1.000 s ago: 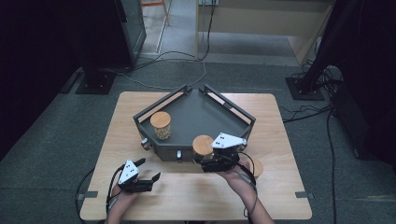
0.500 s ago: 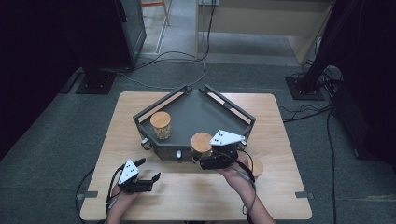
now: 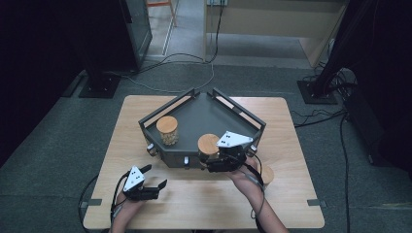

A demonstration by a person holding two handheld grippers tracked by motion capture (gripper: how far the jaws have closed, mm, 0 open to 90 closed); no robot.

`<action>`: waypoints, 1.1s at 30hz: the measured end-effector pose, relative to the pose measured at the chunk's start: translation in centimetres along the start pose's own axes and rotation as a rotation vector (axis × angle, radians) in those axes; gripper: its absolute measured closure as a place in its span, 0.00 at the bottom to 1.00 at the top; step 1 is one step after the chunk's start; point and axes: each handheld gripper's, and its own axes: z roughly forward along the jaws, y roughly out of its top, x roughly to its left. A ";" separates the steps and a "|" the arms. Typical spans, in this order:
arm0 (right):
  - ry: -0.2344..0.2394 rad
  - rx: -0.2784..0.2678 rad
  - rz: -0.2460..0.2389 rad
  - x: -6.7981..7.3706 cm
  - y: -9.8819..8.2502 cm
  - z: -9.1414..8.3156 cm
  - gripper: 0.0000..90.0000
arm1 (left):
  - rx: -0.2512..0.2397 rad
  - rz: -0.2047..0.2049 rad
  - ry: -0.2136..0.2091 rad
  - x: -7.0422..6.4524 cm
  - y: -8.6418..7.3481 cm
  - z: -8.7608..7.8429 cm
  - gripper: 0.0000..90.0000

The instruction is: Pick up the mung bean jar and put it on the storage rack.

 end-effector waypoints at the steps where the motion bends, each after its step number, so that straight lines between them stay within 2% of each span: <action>1: -0.002 -0.002 0.001 0.0 0.0 0.0 0.28 | 0.003 -0.003 -0.002 0.0 0.0 0.0 0.12; 33: -0.038 0.002 0.030 -0.7 0.4 1.7 0.28 | 0.006 0.003 -0.005 0.0 0.1 0.0 0.12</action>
